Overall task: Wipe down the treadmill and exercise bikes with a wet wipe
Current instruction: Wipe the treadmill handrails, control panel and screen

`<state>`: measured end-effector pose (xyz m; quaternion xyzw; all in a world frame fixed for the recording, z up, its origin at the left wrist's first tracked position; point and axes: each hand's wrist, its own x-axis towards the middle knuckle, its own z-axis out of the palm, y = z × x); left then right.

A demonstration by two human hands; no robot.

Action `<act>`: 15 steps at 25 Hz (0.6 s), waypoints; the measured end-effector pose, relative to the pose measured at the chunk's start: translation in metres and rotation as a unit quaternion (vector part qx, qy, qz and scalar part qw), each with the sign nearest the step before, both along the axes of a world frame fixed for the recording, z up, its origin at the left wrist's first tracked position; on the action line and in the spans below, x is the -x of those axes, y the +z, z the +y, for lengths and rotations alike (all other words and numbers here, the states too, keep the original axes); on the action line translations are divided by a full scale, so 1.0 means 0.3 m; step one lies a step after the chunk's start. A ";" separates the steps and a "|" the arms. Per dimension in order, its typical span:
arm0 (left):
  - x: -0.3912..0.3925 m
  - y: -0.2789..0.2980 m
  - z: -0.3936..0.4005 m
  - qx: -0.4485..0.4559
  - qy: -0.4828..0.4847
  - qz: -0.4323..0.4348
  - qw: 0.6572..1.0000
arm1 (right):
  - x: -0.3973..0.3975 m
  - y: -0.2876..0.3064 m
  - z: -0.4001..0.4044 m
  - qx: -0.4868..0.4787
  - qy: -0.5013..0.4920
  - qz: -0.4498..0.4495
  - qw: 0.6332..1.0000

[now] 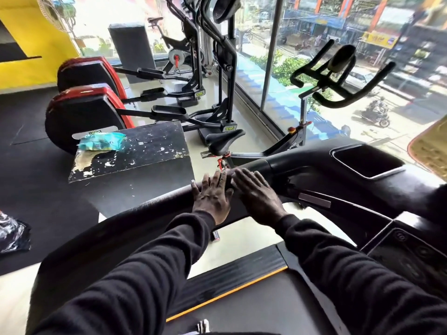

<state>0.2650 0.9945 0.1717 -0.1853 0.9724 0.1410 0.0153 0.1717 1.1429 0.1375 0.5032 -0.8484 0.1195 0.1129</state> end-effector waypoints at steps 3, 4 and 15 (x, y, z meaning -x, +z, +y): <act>0.070 -0.005 0.048 0.033 -0.042 0.032 0.998 | 0.127 0.073 0.022 0.057 -0.214 -0.077 0.972; 0.098 -0.006 0.065 0.039 -0.054 0.043 0.997 | 0.143 0.092 -0.003 0.067 -0.271 -0.104 0.955; 0.236 -0.019 0.116 -0.026 -0.099 0.115 0.988 | 0.248 0.139 0.028 0.016 -0.333 -0.127 0.934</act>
